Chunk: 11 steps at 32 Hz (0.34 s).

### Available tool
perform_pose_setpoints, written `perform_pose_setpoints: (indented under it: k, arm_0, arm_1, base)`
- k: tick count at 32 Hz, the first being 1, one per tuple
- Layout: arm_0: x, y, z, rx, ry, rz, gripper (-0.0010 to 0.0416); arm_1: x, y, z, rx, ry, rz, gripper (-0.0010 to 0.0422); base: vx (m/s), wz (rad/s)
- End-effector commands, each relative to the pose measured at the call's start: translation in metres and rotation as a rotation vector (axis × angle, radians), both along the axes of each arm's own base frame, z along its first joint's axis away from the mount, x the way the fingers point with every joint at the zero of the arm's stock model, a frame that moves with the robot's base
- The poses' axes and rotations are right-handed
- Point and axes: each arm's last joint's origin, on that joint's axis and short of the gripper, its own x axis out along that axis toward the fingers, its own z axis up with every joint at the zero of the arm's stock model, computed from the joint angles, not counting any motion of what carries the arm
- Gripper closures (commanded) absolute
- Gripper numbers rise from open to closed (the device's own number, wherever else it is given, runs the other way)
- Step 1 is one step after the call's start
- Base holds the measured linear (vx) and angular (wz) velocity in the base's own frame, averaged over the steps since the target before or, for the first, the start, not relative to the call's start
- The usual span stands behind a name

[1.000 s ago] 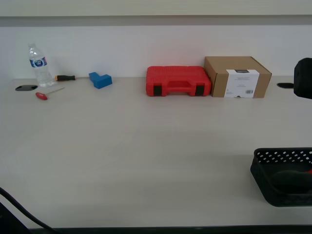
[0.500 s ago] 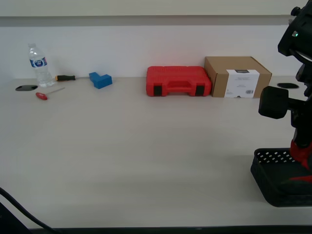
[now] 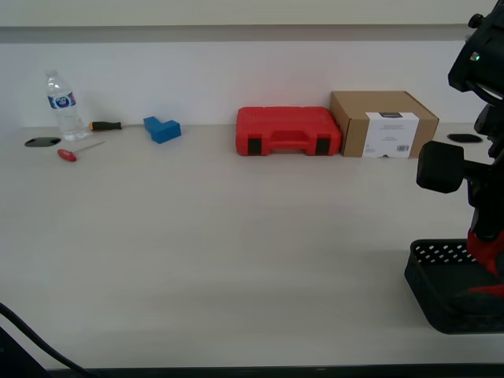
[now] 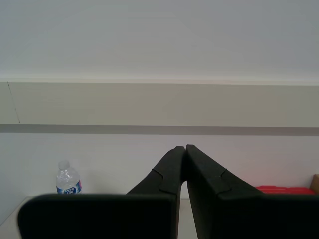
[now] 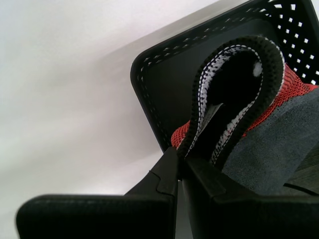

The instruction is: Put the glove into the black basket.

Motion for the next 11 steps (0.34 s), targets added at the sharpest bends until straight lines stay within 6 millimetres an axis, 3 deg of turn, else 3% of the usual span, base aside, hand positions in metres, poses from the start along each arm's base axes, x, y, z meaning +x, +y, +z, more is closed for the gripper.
perform_pose_setpoints:
  k: [1, 5, 11]
  arm_0:
    - [0.0020, -0.0005, 0.0003, 0.019, -0.009, -0.008, 0.0392]
    - [0.0026, -0.0010, 0.0003, -0.001, -0.024, 0.000, 0.0303]
    - [0.0084, 0.0015, 0.0025, 0.018, -0.091, -0.002, 0.0291]
  arm_1:
    - [0.0000, 0.0000, 0.0005, 0.000, -0.005, 0.000, 0.0412]
    - [0.0000, 0.0000, 0.0005, 0.000, -0.005, 0.000, 0.0412]
    - [0.0000, -0.0001, 0.0005, 0.000, -0.005, -0.001, 0.0412]
  base:
    - [0.000, 0.000]
    - [0.000, 0.000]
    - [0.000, 0.000]
